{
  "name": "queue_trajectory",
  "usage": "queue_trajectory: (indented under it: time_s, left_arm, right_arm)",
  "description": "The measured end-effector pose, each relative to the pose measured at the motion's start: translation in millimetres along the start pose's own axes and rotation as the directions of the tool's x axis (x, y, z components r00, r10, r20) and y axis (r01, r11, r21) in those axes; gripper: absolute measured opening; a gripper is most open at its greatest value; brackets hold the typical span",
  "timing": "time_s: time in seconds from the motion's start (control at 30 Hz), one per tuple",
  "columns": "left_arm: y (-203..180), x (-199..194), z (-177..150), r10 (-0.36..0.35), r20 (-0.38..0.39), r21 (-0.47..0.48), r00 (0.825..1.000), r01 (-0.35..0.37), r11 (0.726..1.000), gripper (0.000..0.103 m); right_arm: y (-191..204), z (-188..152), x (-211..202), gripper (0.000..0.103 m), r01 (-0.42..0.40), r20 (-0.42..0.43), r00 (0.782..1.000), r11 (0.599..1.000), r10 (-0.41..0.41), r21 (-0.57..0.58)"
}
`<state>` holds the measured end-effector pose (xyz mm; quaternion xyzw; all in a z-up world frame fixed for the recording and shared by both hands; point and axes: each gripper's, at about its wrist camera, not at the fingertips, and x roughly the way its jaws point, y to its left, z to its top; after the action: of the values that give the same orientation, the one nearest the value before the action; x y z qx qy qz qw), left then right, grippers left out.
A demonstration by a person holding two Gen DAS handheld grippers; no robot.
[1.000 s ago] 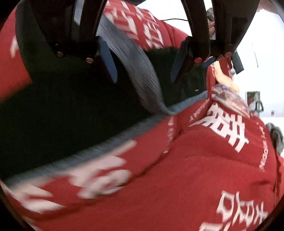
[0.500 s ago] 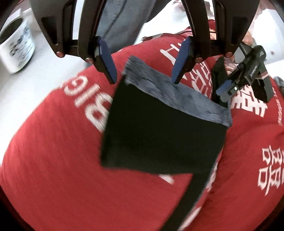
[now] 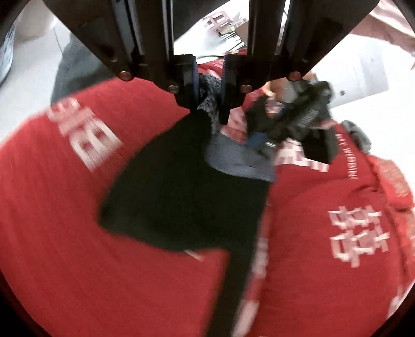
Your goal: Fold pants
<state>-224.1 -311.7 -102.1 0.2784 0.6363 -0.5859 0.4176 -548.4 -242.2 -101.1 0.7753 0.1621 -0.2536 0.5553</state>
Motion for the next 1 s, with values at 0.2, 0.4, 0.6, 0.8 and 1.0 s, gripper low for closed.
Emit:
queue_trajectory:
  time_s: [0.2,0.4,0.6,0.8,1.0]
  left_arm:
    - [-14.0,-28.8,62.5,0.141,0.177,-0.026,0.974,-0.139,0.99,0.079]
    - [7.3,-77.1,87.3,0.272,0.314,-0.103,0.91,-0.252,0.962,0.083]
    - [52.0,-100.4,77.7,0.42,0.298,-0.254,0.857,-0.353,0.9,0.083]
    - [95.9,-61.2,57.5,0.526,0.132,-0.339,0.84,-0.46,0.821,0.083]
    - [103.9,-32.9,43.5,0.532,0.067,-0.358,0.844,-0.478,0.802,0.083]
  right_arm:
    - [81.0,103.1,-19.4,0.014,-0.056,0.039,0.997,0.988,0.062,-0.143]
    - [121.1,210.1,3.1,0.021,0.047,0.048,0.998,0.982,-0.038,-0.184]
    - [140.3,253.0,7.1,0.066,0.193,0.148,0.975,0.959,-0.164,-0.207]
    - [102.5,228.3,-14.1,0.065,0.274,0.189,0.95,0.953,-0.248,-0.128]
    - [40.6,226.4,-3.9,0.007,0.247,0.152,0.957,0.969,-0.247,0.016]
